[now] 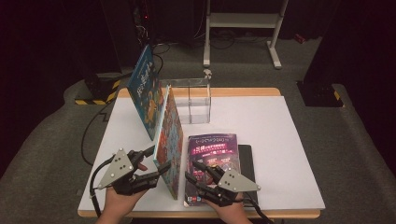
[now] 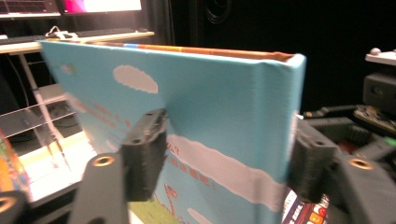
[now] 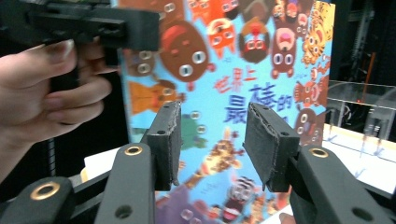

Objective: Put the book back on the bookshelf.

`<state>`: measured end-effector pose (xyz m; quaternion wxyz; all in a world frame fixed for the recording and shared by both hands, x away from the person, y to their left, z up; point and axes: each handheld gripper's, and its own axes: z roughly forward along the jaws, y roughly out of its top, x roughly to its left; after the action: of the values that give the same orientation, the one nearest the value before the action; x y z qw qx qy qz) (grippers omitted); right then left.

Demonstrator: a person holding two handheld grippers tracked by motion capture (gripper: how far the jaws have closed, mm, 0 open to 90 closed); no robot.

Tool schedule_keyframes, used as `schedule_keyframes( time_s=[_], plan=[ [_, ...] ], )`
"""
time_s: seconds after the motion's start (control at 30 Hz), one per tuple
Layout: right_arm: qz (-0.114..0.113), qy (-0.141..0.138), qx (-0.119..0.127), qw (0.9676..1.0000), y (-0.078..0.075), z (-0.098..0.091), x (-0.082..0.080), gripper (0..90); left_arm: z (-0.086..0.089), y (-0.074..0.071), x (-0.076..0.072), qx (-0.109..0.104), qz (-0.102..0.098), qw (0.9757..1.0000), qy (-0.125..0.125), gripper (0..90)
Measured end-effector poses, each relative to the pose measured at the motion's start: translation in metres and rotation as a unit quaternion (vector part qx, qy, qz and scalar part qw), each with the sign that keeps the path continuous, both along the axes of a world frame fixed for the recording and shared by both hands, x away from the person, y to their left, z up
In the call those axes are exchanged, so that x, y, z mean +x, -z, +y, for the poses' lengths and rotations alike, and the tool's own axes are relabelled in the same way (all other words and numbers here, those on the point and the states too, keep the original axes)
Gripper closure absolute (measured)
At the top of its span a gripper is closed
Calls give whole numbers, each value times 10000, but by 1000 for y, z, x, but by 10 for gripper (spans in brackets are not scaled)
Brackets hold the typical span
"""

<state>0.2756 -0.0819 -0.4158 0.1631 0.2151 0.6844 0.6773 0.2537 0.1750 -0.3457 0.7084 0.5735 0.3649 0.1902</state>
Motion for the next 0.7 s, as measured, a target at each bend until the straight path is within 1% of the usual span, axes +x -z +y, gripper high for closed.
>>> schedule_keyframes(
  time_s=[0.03,0.07,0.1,0.13,0.17,0.2,0.23,0.27,0.3,0.33,0.37,0.4,0.43,0.47,0.5,0.53,0.7],
  plan=[
    [11,31,24,10000,0,-1,1,554,3,-1,-2,5,-27,10000,-77,488],
    [3,49,35,10000,-1,-2,2,555,8,-3,-4,3,-72,9997,-237,550],
    [-1,69,46,10000,-1,-3,3,555,11,-5,-5,-7,-98,9993,-361,640],
    [-9,70,49,10000,-2,-3,3,555,15,-5,-5,53,-189,9980,-608,688],
    [-17,75,49,10000,-2,-3,3,555,21,-6,-5,193,-272,9959,-840,738],
    [-29,84,47,10000,-2,-2,3,556,27,-6,-3,193,-257,9951,-940,765],
    [-36,86,46,9999,-2,-2,3,557,36,-7,0,73,-62,9970,-770,751],
    [-42,88,46,9999,-2,-2,3,557,41,-8,2,-47,36,9975,-701,740],
    [-54,95,39,9999,-2,-2,3,559,44,-6,2,31,-47,9964,-843,750],
    [-60,101,31,9999,-1,-2,3,559,46,-5,2,134,-135,9945,-1031,769],
    [-53,107,27,9999,-1,-2,4,560,48,-4,3,193,-166,9930,-1155,794],
    [-43,114,28,9999,-1,-2,4,560,53,-4,4,113,-93,9926,-1206,800],
    [-42,119,29,9999,-1,-2,5,562,59,-4,6,-34,-23,9930,-1177,794],
    [-40,123,30,9999,-1,-2,5,563,64,-2,8,-85,-31,9929,-1184,796],
    [-45,129,24,9999,-1,-2,6,563,68,0,9,-69,-76,9925,-1214,804],
    [-51,132,12,9999,-1,-2,6,563,72,2,9,-100,-90,9933,-1148,803],
    [-35,210,-62,9998,-1,-5,9,563,85,8,11,-243,-103,9934,-1117,804]
  ],
)
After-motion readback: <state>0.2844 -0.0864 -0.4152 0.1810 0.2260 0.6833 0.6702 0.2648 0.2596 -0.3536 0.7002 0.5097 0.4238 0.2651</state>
